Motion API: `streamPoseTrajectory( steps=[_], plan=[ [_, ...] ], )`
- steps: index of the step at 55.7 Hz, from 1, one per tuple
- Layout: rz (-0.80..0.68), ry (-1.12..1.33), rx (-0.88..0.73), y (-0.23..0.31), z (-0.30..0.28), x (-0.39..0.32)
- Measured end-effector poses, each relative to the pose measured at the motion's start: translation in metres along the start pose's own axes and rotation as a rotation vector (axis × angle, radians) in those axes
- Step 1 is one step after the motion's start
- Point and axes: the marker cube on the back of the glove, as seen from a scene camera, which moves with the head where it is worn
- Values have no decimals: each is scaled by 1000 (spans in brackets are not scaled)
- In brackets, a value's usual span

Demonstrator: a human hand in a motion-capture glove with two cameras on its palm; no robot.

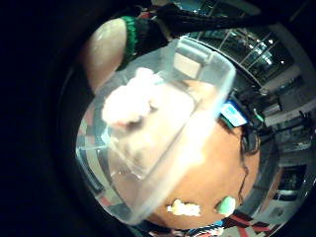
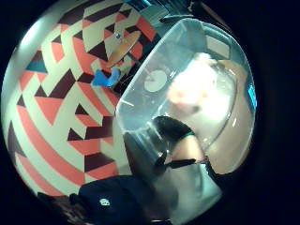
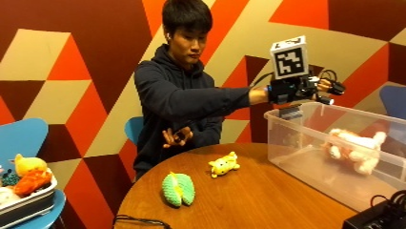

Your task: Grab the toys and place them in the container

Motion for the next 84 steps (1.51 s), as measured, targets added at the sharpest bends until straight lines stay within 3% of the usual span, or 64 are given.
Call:
streamPoseTrajectory(
  steps=[5,12,21,30,38,41,47,60,73,81,84],
  plan=[
    [11,-25,-34,45,-38,41],
    [-11,161,-117,139,-57,97],
    [336,213,-236,239,-66,191],
    [506,219,-324,309,-35,255],
    [684,297,-365,340,20,269],
    [707,370,-370,341,33,273],
    [642,442,-209,336,50,271],
    [534,146,-65,295,38,241],
    [280,92,78,201,-34,124],
    [67,75,180,127,-71,60],
    [-75,105,211,99,-82,49]
  ],
)
